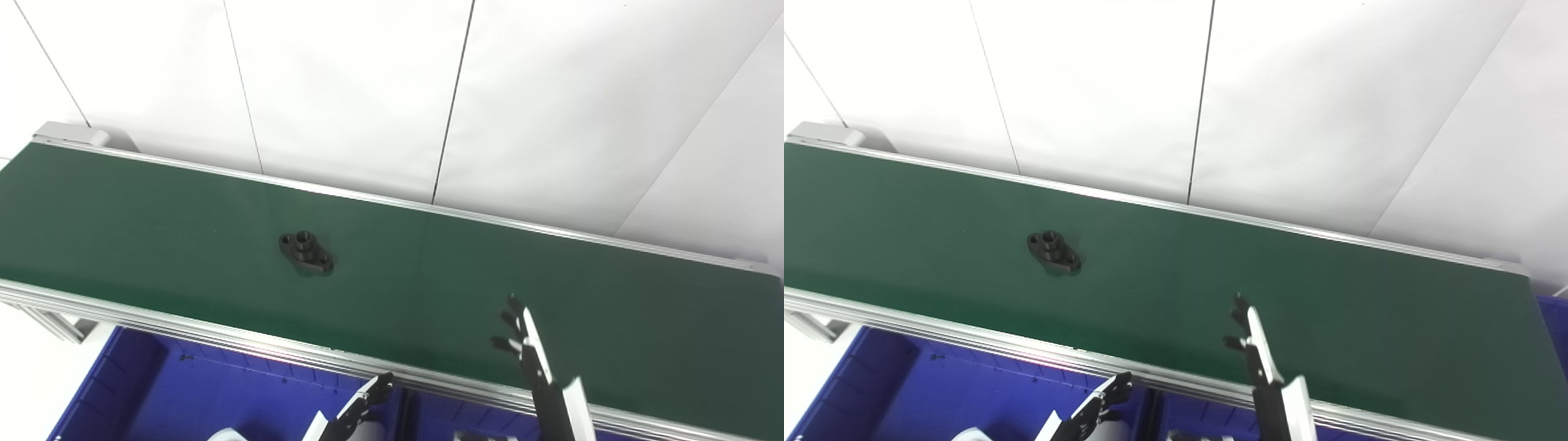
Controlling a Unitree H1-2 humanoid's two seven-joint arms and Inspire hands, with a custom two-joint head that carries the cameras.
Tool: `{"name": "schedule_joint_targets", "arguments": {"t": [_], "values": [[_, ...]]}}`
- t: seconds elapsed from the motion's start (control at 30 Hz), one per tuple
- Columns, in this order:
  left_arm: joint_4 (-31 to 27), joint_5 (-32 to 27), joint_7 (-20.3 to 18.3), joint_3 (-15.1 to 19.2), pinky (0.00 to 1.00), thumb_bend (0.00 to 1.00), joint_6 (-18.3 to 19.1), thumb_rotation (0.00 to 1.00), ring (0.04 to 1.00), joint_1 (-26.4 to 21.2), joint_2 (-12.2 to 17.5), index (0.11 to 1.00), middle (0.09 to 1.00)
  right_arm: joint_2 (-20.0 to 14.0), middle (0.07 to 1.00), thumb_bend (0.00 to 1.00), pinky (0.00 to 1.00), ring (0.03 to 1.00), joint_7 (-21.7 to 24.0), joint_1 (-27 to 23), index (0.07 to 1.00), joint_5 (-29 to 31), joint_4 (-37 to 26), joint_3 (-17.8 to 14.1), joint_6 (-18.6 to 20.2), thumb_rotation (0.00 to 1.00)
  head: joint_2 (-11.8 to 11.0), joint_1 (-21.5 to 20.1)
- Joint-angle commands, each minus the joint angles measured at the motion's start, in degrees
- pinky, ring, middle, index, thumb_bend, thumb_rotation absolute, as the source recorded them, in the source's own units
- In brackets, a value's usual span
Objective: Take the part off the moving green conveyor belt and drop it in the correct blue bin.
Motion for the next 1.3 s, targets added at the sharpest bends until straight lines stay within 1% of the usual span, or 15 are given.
{"name": "schedule_joint_targets", "arguments": {"t": [0.0,0.1,0.17,0.23,0.3,0.47,0.53,0.57,0.6,0.67,0.77,0.83,0.97,1.13,1.27], "values": [[0.78,0.93,0.25,-1.27,0.82,0.69,-2.28,0.82,0.897,-1.08,-2.09,0.929,0.914,0.54,0.955,0.84,0.69,0.886,-0.58,-2.78,0.961,-2.18,-1.08,-0.89,1.54,0.74,-0.15,-0.46],[0.81,1.06,0.49,-1.3,0.81,0.67,-2.3,0.81,0.897,-1.21,-2.08,0.928,0.917,0.63,0.966,0.85,0.74,0.907,0.73,-5.71,0.972,-4.35,-1.08,-1.87,5.04,0.73,-0.19,-0.51],[0.85,0.72,0.67,-1.35,0.8,0.67,-2.3,0.8,0.895,-1.25,-2.15,0.926,0.916,0.58,0.968,0.85,0.74,0.91,1.37,-7.53,0.974,-5.65,-1.08,-2.21,7.23,0.72,-0.19,-0.53],[0.89,0.26,0.8,-1.52,0.8,0.66,-2.3,0.79,0.893,-1.37,-2.1,0.926,0.916,0.42,0.968,0.86,0.72,0.903,2.0,-9.59,0.973,-6.79,-0.67,-2.44,9.0,0.7,-0.19,-0.54],[1.01,-0.38,0.71,-1.53,0.79,0.67,-2.3,0.78,0.889,-1.5,-2.12,0.924,0.913,0.12,0.97,0.86,0.71,0.897,2.53,-11.27,0.978,-7.83,-0.16,-2.48,10.37,0.71,-0.2,-0.59],[1.28,-1.47,0.16,-1.76,0.8,0.65,-2.29,0.77,0.892,-1.84,-1.81,0.925,0.917,-0.59,0.938,0.89,0.68,0.878,3.07,-17.64,0.955,-12.78,3.3,-2.62,14.0,0.74,-0.32,-0.33],[1.38,-1.66,0.48,-2.07,0.8,0.64,-2.31,0.77,0.891,-2.01,-1.66,0.925,0.917,-0.65,0.94,0.9,0.75,0.91,3.0,-19.46,0.947,-14.35,4.5,-2.31,15.22,0.74,-0.33,-0.27],[1.38,-1.67,0.51,-2.09,0.8,0.64,-2.31,0.76,0.888,-2.02,-1.66,0.923,0.912,-0.68,0.941,0.9,0.83,0.93,2.99,-20.34,0.942,-14.89,5.13,-2.13,15.7,0.73,-0.39,-0.26],[1.41,-1.65,0.55,-2.11,0.81,0.64,-2.32,0.76,0.886,-2.03,-1.69,0.922,0.909,-0.72,0.942,0.9,0.89,0.943,2.9,-21.15,0.939,-15.48,5.82,-1.92,16.09,0.73,-0.39,-0.26],[1.4,-1.41,0.54,-2.07,0.81,0.64,-2.32,0.77,0.885,-2.0,-1.77,0.922,0.905,-0.84,0.941,0.9,0.92,0.948,2.54,-22.59,0.938,-16.64,7.28,-1.47,16.72,0.73,-0.44,-0.2],[1.32,-0.92,0.4,-2.01,0.81,0.65,-2.28,0.78,0.882,-1.96,-1.85,0.922,0.904,-0.72,0.938,0.9,0.92,0.945,3.29,-25.08,0.94,-18.08,9.56,-0.83,18.36,0.72,-0.38,-0.1],[1.34,-1.07,0.25,-2.08,0.81,0.65,-2.3,0.78,0.883,-1.97,-1.83,0.927,0.908,-0.54,0.938,0.9,0.9,0.945,4.12,-26.74,0.938,-19.09,10.99,-0.31,19.74,0.7,-0.37,0.02],[1.02,-0.76,-0.03,-1.91,0.82,0.65,-2.27,0.78,0.887,-1.79,-2.04,0.929,0.908,-0.59,0.933,0.91,0.87,0.931,5.41,-29.95,0.941,-22.01,13.82,1.29,22.71,0.73,-0.32,0.1],[0.93,-0.16,0.35,-2.09,0.82,0.64,-2.3,0.78,0.894,-1.94,-1.84,0.93,0.905,-0.52,0.908,0.92,0.83,0.905,5.34,-33.92,0.913,-24.88,18.81,3.64,25.39,0.7,-0.32,0.1],[1.0,0.19,0.76,-2.21,0.81,0.64,-2.31,0.77,0.89,-2.03,-1.78,0.928,0.905,-0.35,0.911,0.93,0.82,0.902,5.45,-36.06,0.914,-25.46,21.4,5.08,27.06,0.7,-0.37,0.01]]}}
